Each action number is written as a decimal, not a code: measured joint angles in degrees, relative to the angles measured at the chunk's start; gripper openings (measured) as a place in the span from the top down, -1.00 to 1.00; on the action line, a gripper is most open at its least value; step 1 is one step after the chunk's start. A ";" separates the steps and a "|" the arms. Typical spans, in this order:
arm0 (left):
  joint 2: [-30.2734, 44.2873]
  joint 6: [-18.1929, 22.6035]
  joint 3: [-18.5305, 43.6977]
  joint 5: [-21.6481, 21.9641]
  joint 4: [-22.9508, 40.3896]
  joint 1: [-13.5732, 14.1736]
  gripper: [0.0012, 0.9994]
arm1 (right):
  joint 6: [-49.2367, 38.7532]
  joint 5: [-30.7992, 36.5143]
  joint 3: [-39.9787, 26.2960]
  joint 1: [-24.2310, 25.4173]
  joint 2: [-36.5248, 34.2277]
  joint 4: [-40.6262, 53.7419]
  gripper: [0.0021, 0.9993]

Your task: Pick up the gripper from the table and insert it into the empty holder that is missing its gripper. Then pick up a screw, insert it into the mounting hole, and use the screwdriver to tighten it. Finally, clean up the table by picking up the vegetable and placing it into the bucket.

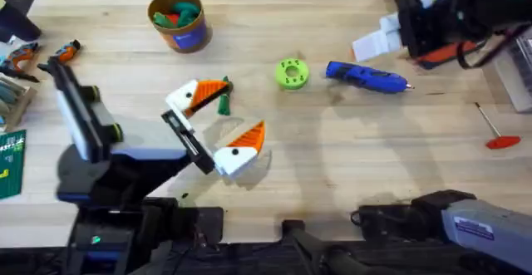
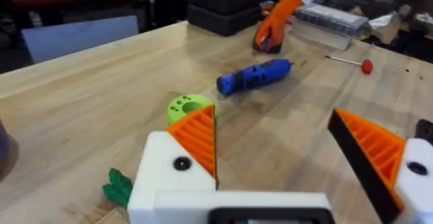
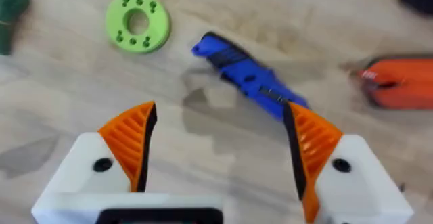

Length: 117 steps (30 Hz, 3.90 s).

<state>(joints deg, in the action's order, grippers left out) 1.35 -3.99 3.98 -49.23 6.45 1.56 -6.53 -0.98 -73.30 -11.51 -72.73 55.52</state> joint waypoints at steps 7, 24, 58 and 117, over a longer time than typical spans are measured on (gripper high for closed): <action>12.76 1.16 14.51 5.23 11.39 0.00 -0.97 | 6.71 -1.82 0.02 0.14 0.50 9.96 -0.98; 59.03 8.13 47.59 23.95 37.16 0.00 -0.97 | 12.18 -4.48 16.25 7.15 17.29 3.56 -0.99; 97.60 -7.23 58.30 48.87 39.67 13.46 0.03 | 12.77 -4.52 17.62 9.84 18.99 2.57 -0.98; 85.99 3.98 83.28 51.66 46.94 -2.47 -0.97 | 12.77 -4.67 17.64 9.84 18.97 1.87 -0.99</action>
<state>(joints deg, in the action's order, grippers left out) 87.34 -0.01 87.26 2.44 53.39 -0.90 6.24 -5.65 -55.66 -1.67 -53.76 57.39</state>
